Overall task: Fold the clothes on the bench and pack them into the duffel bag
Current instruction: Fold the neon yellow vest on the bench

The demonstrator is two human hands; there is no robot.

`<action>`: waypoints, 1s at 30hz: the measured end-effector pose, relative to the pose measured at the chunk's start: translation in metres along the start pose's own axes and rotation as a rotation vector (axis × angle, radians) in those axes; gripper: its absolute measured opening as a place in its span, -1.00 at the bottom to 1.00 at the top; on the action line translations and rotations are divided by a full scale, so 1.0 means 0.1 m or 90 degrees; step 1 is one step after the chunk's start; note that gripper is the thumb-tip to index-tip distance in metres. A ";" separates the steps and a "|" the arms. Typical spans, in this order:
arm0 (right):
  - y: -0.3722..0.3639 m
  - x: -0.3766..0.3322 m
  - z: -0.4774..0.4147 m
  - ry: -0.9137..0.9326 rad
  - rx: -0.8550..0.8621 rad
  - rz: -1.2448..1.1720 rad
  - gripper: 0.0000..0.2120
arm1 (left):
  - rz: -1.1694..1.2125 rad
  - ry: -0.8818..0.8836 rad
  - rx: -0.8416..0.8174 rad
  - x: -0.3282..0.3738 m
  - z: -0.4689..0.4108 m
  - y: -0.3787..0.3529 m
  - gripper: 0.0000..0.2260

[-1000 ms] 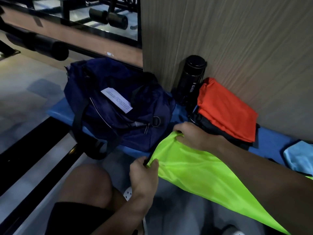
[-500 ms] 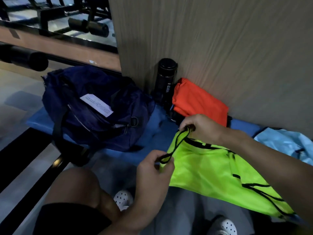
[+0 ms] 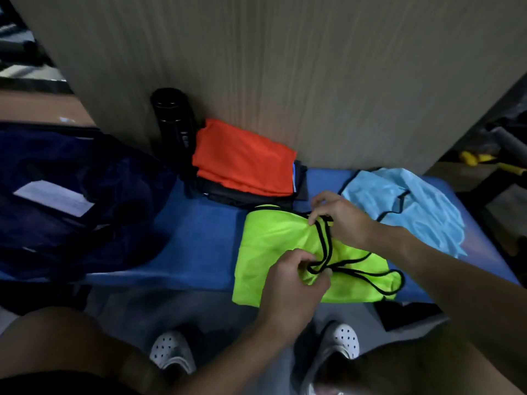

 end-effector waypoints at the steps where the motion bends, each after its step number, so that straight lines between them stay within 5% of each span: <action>1: -0.02 0.02 0.06 -0.003 -0.021 0.024 -0.56 | -0.042 -0.004 -0.013 -0.03 -0.03 -0.04 -0.66; 3: -0.06 0.05 0.14 -0.011 -0.052 0.052 -0.54 | -0.142 -0.046 -0.002 -0.10 -0.11 -0.06 -0.53; 9: -0.13 0.14 0.26 -0.036 -0.047 0.038 -0.53 | -0.339 -0.113 -0.034 -0.18 -0.31 -0.08 -0.53; 16: -0.08 0.12 0.52 -0.085 0.058 -0.036 -0.46 | -0.521 -0.138 -0.056 -0.18 -0.39 -0.13 -0.42; 22: 0.04 0.10 1.18 -0.367 0.387 -0.072 -0.78 | -0.583 -0.360 -0.151 0.33 -0.66 -0.24 -0.62; 25: -0.04 0.17 1.36 -0.527 0.372 -0.180 -0.74 | -0.658 -0.444 -0.238 0.65 -1.00 -0.50 -0.54; 30: -0.21 0.24 1.43 -0.560 0.302 -0.200 -0.74 | -0.865 -0.573 -0.370 0.79 -1.37 -0.99 -0.38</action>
Point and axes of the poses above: each hand's wrist, its own z-axis away from the middle knuckle, its own y-axis out of the back of the hand, x = y × z, the point moved 3 cm from there along -z, towards the middle knuckle, and after that the axes turned 11 degrees about y, right-handed, at the moved point
